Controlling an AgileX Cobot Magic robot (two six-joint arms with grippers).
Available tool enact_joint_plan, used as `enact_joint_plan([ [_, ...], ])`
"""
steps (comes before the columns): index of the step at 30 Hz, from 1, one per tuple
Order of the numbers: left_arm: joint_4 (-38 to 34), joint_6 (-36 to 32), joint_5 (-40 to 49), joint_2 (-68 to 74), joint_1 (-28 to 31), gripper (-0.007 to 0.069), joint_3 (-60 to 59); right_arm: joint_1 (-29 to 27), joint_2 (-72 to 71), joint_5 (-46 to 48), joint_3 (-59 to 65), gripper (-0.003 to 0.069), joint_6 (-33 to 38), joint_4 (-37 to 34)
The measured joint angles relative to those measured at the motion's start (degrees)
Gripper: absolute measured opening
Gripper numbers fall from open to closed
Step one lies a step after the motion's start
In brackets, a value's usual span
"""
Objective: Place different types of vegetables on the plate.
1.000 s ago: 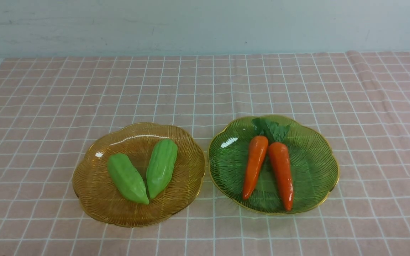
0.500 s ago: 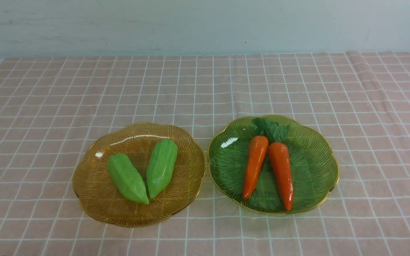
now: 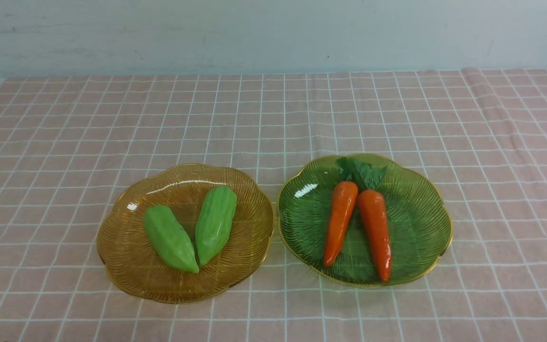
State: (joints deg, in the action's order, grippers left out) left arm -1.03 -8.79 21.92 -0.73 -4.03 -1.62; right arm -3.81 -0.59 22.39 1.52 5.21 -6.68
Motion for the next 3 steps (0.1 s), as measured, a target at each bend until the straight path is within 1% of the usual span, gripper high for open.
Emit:
enact_joint_plan([
  [3, 0.0, 0.0, 0.0, 0.0, 0.0, -0.0003, 0.0, 0.0, 0.0, 0.0, 0.0, -0.0015, 0.0, 0.0],
])
